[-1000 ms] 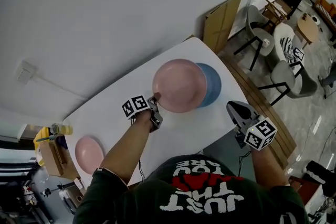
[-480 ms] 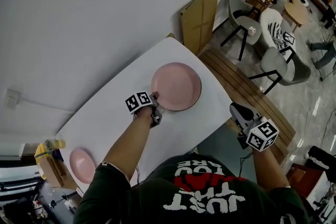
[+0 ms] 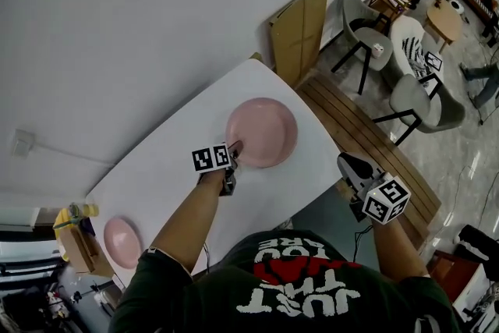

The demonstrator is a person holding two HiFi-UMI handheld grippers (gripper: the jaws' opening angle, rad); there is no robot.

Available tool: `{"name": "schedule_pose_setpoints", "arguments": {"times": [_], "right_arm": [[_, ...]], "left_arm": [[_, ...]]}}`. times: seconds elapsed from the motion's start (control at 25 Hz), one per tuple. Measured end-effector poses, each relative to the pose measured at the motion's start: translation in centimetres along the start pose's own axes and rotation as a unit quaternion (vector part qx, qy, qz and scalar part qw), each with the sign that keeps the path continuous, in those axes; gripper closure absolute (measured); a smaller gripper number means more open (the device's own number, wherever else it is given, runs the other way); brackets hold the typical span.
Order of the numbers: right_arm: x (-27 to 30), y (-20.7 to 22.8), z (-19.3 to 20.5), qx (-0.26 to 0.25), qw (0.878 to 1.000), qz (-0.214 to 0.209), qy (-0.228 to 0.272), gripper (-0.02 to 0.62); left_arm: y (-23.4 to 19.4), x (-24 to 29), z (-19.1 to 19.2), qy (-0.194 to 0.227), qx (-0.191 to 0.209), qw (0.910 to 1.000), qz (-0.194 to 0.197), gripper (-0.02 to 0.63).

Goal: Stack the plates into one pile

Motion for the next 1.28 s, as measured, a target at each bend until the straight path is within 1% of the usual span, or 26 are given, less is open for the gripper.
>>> {"name": "schedule_pose_setpoints", "arguments": {"times": [0.08,0.16,0.32,0.44,0.48,0.52,0.64,0.68,0.72,0.84,0.96,1.04,1.16,1.28], "right_arm": [[0.5,0.3,-0.6,-0.005,1.000,-0.014,0.002,0.588],[1.2,0.3,-1.2,-0.010,0.999,-0.030,0.004,0.588],[3.6,-0.1,-2.0,-0.017,0.998,-0.065,-0.001,0.588],[6.1,-1.2,-2.5,-0.025,0.996,-0.090,-0.011,0.588],[6.9,-1.8,-2.6,-0.028,0.995,-0.098,-0.015,0.588],[7.7,-2.7,-2.8,-0.033,0.994,-0.106,-0.018,0.588],[10.0,-5.7,-3.4,-0.053,0.991,-0.123,-0.028,0.588],[10.5,-6.7,-3.6,-0.060,0.990,-0.126,-0.032,0.588],[10.8,-7.6,-3.8,-0.066,0.989,-0.127,-0.036,0.588],[11.0,-10.0,-4.1,-0.072,0.989,-0.125,-0.045,0.588],[11.1,-11.5,-4.5,-0.078,0.988,-0.127,-0.051,0.588],[10.8,-12.0,-4.9,-0.085,0.986,-0.131,-0.057,0.588],[10.4,-11.3,-5.9,-0.094,0.984,-0.140,-0.058,0.588],[10.5,-8.7,-6.8,-0.098,0.981,-0.158,-0.055,0.588]], "left_arm": [[0.1,-1.8,0.2,0.028,-0.012,0.9995,0.010,0.365],[0.2,-4.0,0.6,0.064,-0.015,0.9975,0.025,0.365],[-0.1,-9.8,2.4,0.128,0.020,0.9909,0.036,0.367],[-0.6,-14.4,4.1,0.165,0.037,0.9838,0.060,0.371],[-1.0,-15.9,4.8,0.178,0.040,0.9810,0.067,0.382],[-1.6,-17.3,5.6,0.190,0.041,0.9783,0.071,0.411],[-4.0,-20.8,8.0,0.228,0.030,0.9701,0.077,0.537],[-4.7,-21.6,8.8,0.237,0.024,0.9678,0.081,0.574],[-5.2,-22.3,9.8,0.244,0.016,0.9658,0.087,0.597],[-6.3,-24.1,12.5,0.258,-0.007,0.9597,0.111,0.598],[-6.5,-25.2,13.5,0.276,-0.009,0.9527,0.128,0.598],[-6.0,-25.9,13.9,0.286,-0.020,0.9487,0.134,0.598],[-4.8,-26.7,14.0,0.306,-0.030,0.9418,0.135,0.598],[-2.9,-26.3,13.2,0.324,-0.029,0.9381,0.118,0.598]]}}
Point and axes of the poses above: the fingertips, and each gripper's own axes: x forward along the fingers, y to its right, z out of its underside, the point moved 8 cm from there along -x, backward along the fingers, and after that the axes turned 8 degrees about -z, right-handed, at the moved point
